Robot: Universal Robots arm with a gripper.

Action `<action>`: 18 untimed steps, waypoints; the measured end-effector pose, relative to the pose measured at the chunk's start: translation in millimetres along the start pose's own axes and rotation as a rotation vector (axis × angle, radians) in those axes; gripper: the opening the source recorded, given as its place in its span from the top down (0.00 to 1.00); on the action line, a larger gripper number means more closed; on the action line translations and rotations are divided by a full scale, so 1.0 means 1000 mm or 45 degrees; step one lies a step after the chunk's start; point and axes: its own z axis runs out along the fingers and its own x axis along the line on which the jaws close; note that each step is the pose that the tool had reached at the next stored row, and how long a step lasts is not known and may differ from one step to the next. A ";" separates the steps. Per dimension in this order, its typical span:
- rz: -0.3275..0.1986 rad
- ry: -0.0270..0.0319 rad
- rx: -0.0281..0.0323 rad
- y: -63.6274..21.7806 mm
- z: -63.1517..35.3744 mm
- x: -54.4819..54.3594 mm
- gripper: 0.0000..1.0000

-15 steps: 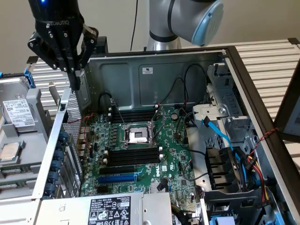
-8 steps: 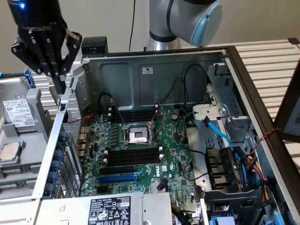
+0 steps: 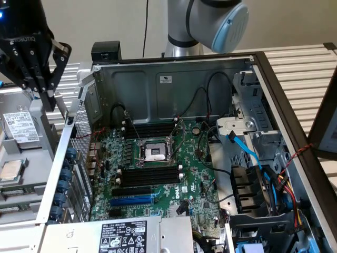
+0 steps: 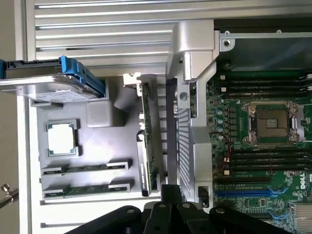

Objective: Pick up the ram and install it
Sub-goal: 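Reach for the ram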

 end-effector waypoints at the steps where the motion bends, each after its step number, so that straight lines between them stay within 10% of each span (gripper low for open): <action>1: 0.000 0.0000 0.0000 -0.0003 0.0008 0.005 0.90; 18: -0.004 0.0004 0.0001 -0.0074 0.0273 0.078 0.90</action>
